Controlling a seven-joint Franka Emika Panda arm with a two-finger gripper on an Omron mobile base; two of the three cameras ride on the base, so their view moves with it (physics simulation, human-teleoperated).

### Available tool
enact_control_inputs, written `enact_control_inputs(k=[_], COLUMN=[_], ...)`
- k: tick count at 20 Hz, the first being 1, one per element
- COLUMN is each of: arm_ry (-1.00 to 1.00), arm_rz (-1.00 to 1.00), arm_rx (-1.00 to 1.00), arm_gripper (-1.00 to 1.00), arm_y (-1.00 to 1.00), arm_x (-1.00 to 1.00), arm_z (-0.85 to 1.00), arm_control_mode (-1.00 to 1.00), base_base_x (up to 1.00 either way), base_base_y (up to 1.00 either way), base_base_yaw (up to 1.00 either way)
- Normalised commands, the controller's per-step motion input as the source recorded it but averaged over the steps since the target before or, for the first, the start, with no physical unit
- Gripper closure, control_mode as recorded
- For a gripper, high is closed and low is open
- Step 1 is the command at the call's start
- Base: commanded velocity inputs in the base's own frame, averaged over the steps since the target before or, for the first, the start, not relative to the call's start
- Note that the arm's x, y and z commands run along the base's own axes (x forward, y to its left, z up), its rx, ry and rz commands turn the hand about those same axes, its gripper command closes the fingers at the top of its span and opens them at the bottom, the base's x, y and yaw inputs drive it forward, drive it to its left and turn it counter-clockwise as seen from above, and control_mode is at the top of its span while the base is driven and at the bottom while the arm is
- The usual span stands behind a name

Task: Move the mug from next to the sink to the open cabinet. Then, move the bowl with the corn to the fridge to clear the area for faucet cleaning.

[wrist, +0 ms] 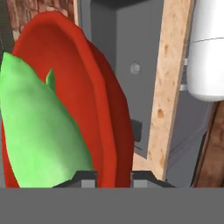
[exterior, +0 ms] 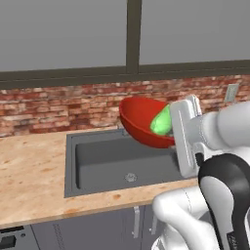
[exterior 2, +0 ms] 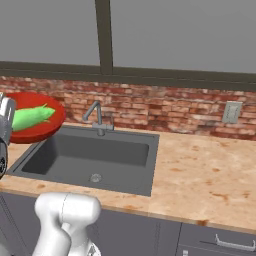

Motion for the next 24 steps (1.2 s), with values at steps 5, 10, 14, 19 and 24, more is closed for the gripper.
enact_control_inputs(k=[5, 10, 14, 19, 24], arm_ry=[0.00, 0.00, 0.00, 0.00, 0.00], arm_rz=[0.00, 0.00, 0.00, 0.00, 0.00], arm_rx=[0.00, 0.00, 0.00, 0.00, 0.00], arm_gripper=[1.00, 1.00, 1.00, 1.00, 1.00], arm_y=[0.00, 0.00, 0.00, 0.00, 0.00], arm_x=[0.00, 0.00, 0.00, 0.00, 0.00], arm_z=[0.00, 0.00, 0.00, 0.00, 0.00], arm_control_mode=[1.00, 1.00, 1.00, 1.00, 1.00], base_base_x=[-0.41, -0.88, -0.94, -0.67, -0.51], base_base_y=[-0.01, -0.01, 0.02, 0.05, 0.00], base_base_yaw=[-0.20, -0.75, -0.80, -0.90, -0.89])
